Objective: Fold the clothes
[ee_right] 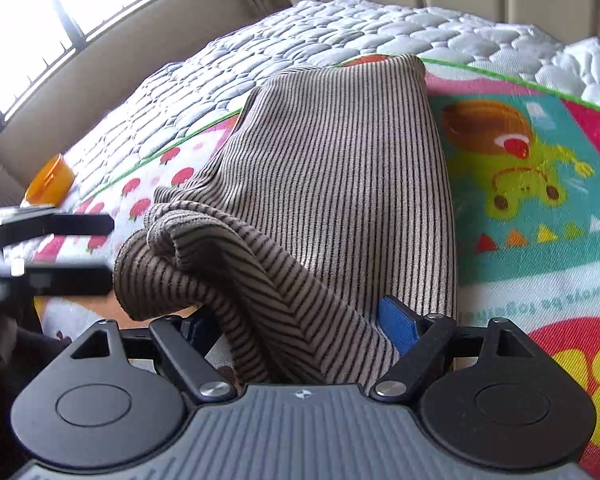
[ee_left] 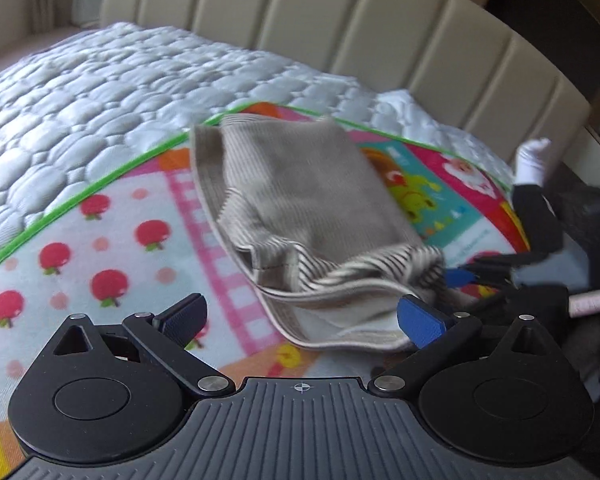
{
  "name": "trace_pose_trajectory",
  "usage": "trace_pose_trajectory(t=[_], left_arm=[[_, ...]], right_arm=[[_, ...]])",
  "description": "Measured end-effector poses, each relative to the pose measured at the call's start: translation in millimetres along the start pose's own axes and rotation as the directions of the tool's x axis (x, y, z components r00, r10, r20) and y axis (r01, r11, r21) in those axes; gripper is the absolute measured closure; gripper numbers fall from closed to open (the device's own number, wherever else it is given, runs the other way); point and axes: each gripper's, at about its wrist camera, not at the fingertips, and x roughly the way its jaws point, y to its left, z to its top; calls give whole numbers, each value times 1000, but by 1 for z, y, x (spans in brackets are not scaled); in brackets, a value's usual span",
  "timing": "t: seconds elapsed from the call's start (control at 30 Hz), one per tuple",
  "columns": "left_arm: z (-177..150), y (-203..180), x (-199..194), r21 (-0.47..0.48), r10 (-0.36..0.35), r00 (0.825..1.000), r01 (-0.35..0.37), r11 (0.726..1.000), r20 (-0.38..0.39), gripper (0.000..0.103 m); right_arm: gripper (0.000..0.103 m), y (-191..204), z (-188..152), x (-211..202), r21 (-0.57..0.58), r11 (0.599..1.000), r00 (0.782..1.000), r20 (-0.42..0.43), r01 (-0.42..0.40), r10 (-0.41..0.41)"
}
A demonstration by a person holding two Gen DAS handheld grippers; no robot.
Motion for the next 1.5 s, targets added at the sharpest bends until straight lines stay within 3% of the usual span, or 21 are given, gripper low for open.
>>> trace_pose_trajectory(t=[0.2,0.37,0.57,0.63,0.7,0.77,0.87,0.93,1.07,1.2,1.27,1.4,1.47,1.5], left_arm=[[-14,-43,25,246,96,990,-68,967,-101,0],[-13,-31,47,197,192,967,-158,968,-166,0],[-10,-17,45,126,190,973,-173,977,-130,0],[-7,-10,43,91,199,974,-190,978,-108,0],[-4,-3,41,51,202,975,-198,979,-95,0],[-3,3,41,13,192,976,-192,981,-100,0],[-2,4,39,6,186,978,-186,983,-91,0],[-2,4,39,5,185,979,-186,983,-90,0],[-2,4,37,4,187,979,-187,982,-86,0],[-3,3,37,10,191,978,-191,982,-85,0],[-2,4,37,8,187,979,-187,982,-84,0],[-2,6,37,0,177,981,-177,984,-81,0],[-2,7,36,-7,170,983,-171,985,-75,0],[-2,7,35,-12,167,983,-169,986,-72,0]], right_arm=[[16,3,0,3,-3,1000,1000,-17,-1,1],[11,12,-6,5,-67,998,999,-23,21,-23],[10,14,-6,-10,-53,998,999,-6,43,-43],[10,22,-13,-23,-157,985,997,27,74,-70],[6,36,-26,-36,-315,940,990,75,134,-116],[4,52,-45,-38,-500,839,977,117,214,-180],[4,70,-68,-28,-674,686,960,149,274,-237],[4,77,-71,-19,-698,659,958,159,280,-239],[8,93,-73,11,-758,528,920,262,383,-291],[25,97,-68,17,-775,518,927,243,363,-286],[25,96,-71,14,-783,501,924,251,368,-288],[25,88,-70,10,-764,515,915,257,389,-310],[41,85,-69,9,-753,518,908,268,406,-322],[54,84,-66,8,-751,530,914,261,394,-311]])
